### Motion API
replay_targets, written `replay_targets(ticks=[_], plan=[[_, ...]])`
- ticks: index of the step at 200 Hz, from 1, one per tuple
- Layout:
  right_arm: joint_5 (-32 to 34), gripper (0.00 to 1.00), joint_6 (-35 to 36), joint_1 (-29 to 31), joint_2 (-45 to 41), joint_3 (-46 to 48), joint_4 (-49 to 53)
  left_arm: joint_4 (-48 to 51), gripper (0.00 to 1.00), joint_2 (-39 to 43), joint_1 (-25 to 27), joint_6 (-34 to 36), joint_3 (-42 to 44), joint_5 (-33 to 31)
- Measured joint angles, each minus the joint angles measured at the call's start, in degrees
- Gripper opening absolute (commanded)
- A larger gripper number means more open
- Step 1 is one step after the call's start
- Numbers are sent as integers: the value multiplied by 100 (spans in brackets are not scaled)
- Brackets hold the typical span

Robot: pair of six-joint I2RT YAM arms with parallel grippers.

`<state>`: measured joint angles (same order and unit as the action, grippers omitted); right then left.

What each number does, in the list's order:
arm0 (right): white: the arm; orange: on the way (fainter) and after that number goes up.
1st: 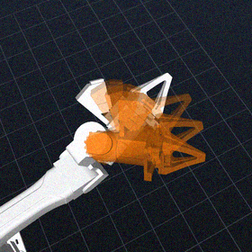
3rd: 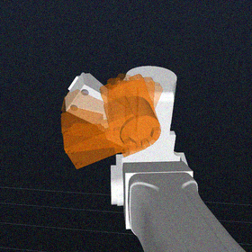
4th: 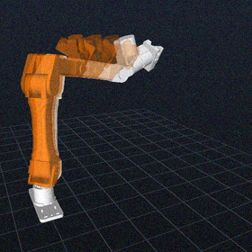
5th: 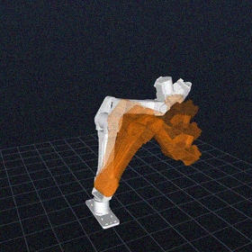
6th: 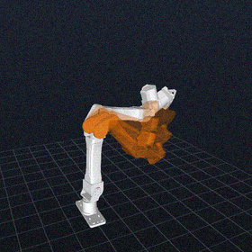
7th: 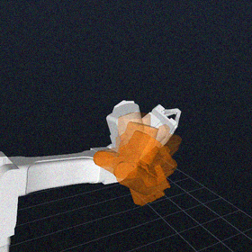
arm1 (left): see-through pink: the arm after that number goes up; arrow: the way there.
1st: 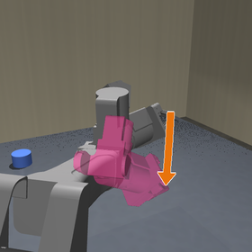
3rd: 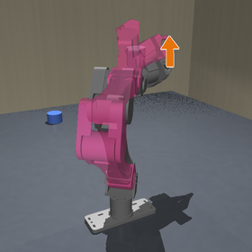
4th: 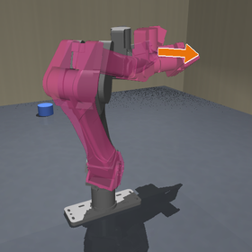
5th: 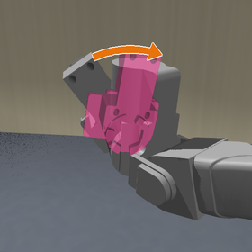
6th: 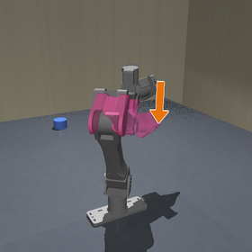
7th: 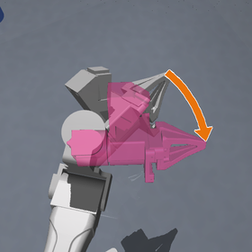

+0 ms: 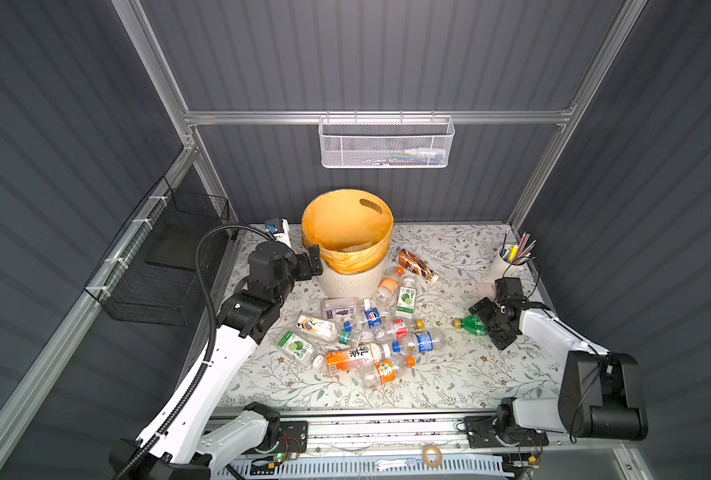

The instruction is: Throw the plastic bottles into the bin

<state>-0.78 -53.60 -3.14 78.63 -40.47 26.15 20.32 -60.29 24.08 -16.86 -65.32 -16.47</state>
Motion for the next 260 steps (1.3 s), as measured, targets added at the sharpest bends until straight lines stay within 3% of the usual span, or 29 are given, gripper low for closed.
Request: replay_targets(ticks=[35,82,135,177,211,260], plan=[[-20,98,24,0,210,-44,-109,-28,99,31,0,50,57,0],[-251,73,107,11,203,83,-308,-76,99,131,0,127,168,0],[-501,70,249,573,94,162,-323,-111,99,136,0,129,177,0],[-544,75,120,1285,-188,173,-129,-114,100,136,0,129,184,2],[-358,96,140,1325,-271,162,136,-114,99,136,0,129,203,2],[46,99,269,1252,-103,-87,498,-116,99,136,0,129,208,2]])
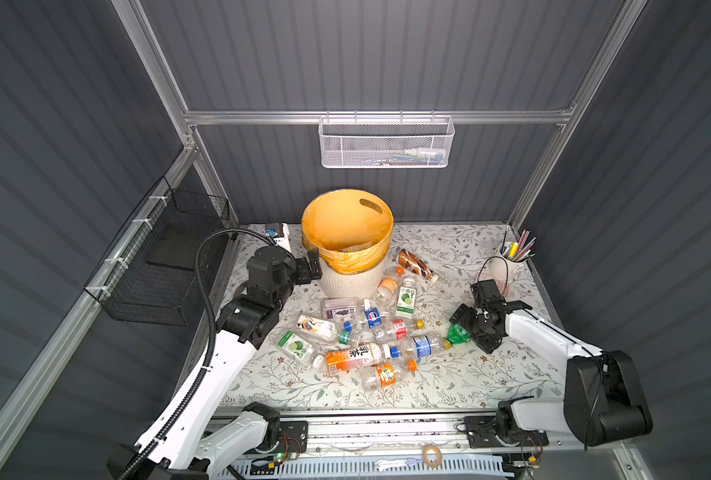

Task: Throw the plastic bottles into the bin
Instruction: 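Grasp the green soda bottle with the right gripper and lift it, then carry the green bottle over the bin and open the right gripper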

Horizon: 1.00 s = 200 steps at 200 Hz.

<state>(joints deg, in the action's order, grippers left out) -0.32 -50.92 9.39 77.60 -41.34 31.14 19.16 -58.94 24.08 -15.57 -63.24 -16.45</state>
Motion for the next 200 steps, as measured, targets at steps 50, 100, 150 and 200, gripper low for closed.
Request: replay_targets(ticks=[50,100,150,200], plan=[[44,96,103,-90,387,-70,-140,0,99,-11,0,0,0,9],[-83,75,225,-90,544,-98,-326,-4,99,-81,0,-2,4,22],[-59,69,442,-98,-350,-173,-341,-98,99,-39,0,-212,251,-315],[-57,69,1091,-186,-1012,-1829,-170,-63,99,343,0,-791,584,-957]])
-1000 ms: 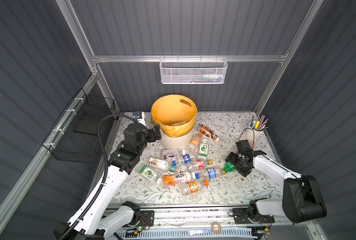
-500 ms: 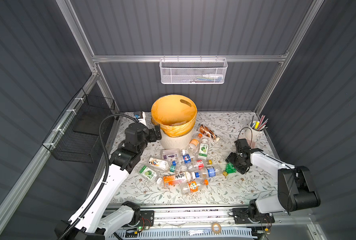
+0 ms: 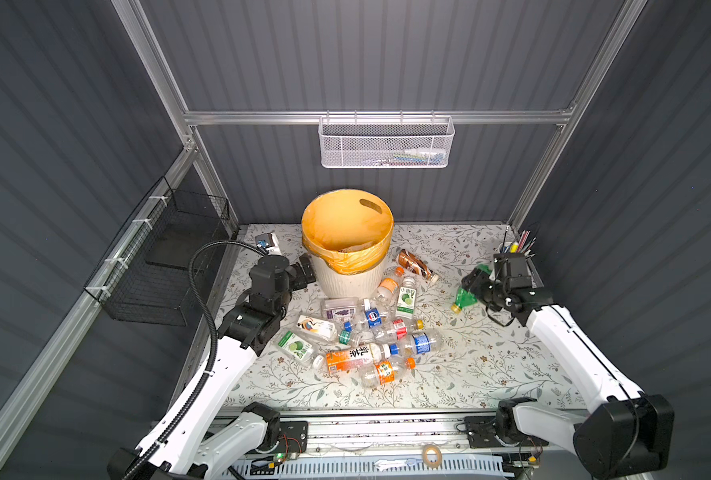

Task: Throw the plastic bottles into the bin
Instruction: 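Carry the green bottle over the bin and open the right gripper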

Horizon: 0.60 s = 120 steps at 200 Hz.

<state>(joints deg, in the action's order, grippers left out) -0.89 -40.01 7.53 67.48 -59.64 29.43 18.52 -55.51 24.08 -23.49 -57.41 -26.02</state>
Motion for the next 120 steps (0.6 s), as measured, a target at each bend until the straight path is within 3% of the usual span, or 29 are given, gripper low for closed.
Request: replay_targets(ticks=[44,92,109,117,120], plan=[[-581,68,188,122,450,-1921,-361,15,100,385,0,-317,232,-166],[-1709,70,450,1303,2455,-4400,-564,256,99,273,0,-529,284,-160],[-1952,80,767,1786,3390,-5619,-125,308,99,229,0,-573,284,-146],[-2002,97,918,1954,3770,-6144,96,330,99,208,0,-592,286,-144],[-2022,99,951,2004,3893,-6301,157,334,99,199,0,-595,286,-142]])
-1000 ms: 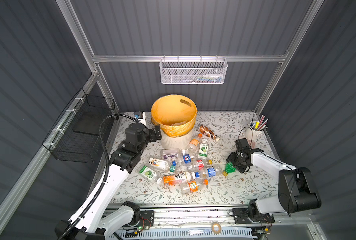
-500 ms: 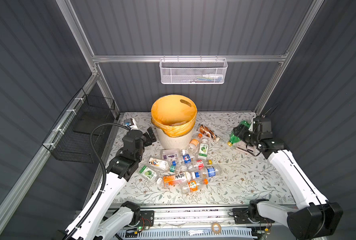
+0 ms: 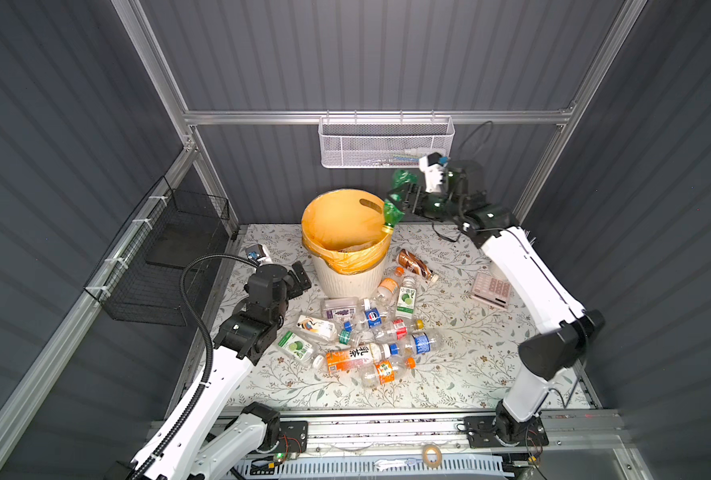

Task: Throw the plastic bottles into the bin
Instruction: 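Carry the green bottle over the bin and open the right gripper, then lower the right gripper onto the brown-striped coffee bottle and grasp it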

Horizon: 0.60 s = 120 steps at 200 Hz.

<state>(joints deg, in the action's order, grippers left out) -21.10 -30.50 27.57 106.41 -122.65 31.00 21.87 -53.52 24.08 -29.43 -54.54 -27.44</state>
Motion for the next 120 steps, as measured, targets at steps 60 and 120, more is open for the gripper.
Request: replay_targets(ticks=[60,120], plan=[[1064,99,748,76,-103,-273,857,170,100,-61,0,-39,-2,0],[1777,99,1097,-713,-1967,2621,138,168,99,-63,0,-72,-2,42]])
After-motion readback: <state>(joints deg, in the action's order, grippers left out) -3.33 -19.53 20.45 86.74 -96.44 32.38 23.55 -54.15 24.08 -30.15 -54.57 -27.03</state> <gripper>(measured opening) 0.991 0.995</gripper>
